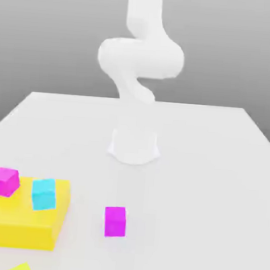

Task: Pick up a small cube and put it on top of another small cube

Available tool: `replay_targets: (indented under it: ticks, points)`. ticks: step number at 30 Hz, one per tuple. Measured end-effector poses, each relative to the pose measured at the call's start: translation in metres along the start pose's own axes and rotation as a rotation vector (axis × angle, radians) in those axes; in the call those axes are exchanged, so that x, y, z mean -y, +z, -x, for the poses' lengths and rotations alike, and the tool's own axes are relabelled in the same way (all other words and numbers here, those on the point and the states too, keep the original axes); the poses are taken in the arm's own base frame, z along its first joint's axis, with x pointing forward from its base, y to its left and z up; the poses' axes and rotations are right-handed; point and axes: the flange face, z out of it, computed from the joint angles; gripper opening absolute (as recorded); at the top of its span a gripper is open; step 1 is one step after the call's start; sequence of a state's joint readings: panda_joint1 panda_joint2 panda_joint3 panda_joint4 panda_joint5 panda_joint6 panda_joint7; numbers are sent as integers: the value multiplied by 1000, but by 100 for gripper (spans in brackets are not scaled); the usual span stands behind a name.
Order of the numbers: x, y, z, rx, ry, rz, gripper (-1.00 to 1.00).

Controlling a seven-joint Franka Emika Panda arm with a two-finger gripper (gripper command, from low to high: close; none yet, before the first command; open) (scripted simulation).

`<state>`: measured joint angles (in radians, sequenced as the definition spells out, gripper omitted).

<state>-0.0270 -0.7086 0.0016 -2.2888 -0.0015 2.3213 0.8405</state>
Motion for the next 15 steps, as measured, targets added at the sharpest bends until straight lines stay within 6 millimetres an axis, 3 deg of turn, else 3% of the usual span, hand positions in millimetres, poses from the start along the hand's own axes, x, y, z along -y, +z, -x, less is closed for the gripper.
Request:
replay_targets:
  ticks: [7, 15]
  points:
    - [-20, 118, -27, 67, 168, 161, 0]
    - [-75, 248, -40, 133, 362, 341, 0]
